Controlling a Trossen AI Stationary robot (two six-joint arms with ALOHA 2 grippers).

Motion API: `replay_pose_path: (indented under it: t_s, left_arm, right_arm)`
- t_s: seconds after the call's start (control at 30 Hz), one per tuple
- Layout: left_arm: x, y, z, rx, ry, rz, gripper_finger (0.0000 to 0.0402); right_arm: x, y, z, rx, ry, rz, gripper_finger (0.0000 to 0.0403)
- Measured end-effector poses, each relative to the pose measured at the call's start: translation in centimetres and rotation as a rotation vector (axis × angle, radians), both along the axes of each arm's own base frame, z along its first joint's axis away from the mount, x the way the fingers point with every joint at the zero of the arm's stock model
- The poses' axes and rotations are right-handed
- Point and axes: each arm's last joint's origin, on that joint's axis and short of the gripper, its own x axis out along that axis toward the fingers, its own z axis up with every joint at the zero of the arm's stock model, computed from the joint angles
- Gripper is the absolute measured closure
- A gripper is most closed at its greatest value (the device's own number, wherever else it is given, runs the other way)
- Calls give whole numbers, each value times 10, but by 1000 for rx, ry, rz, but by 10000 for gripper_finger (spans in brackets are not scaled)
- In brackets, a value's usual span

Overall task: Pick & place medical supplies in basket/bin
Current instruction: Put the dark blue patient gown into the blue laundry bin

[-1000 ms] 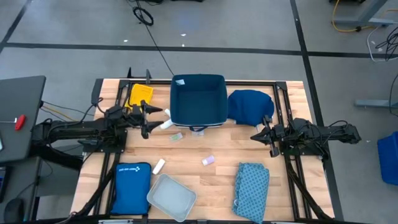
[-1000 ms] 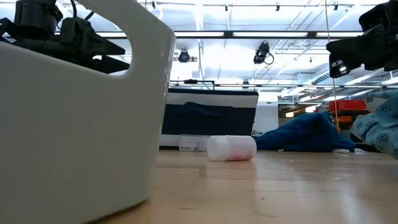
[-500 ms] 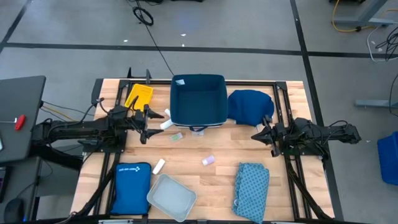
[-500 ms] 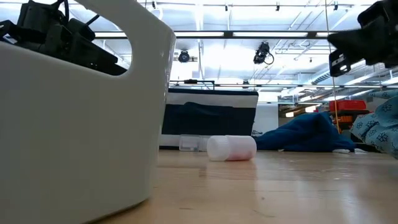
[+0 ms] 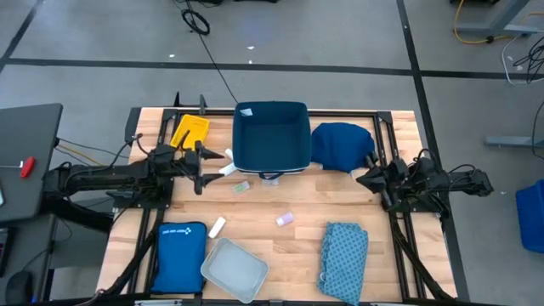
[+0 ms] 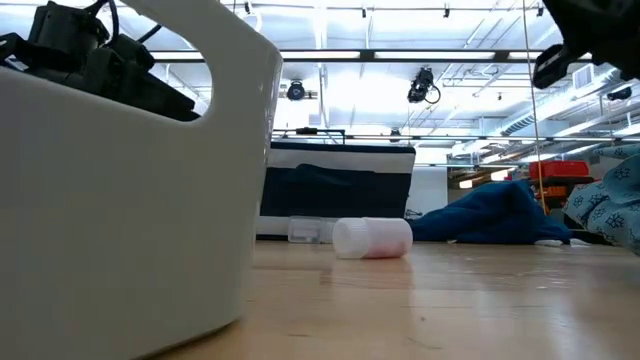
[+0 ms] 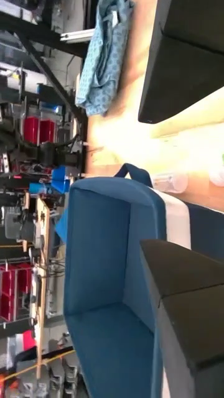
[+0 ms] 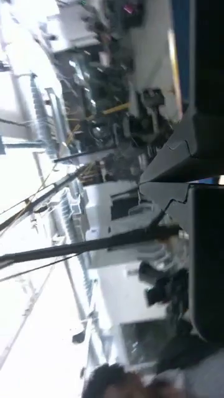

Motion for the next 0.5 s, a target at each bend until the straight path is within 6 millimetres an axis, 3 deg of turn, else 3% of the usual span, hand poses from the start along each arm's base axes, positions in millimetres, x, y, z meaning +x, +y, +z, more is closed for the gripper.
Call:
replay_pose_path:
  t_s: [0.23,0.4,0.5]
  left_arm:
    - [0,2,0,-61,-12,71,78]
    - [0,2,0,-3,-7,79,78]
    - [0,2,1,49,-6,78,78]
  right_arm:
    - [6,-7,-18,9,191,-247,398]
    - [7,-12,-32,5,342,-451,398]
    - [7,-13,-33,5,354,-480,398]
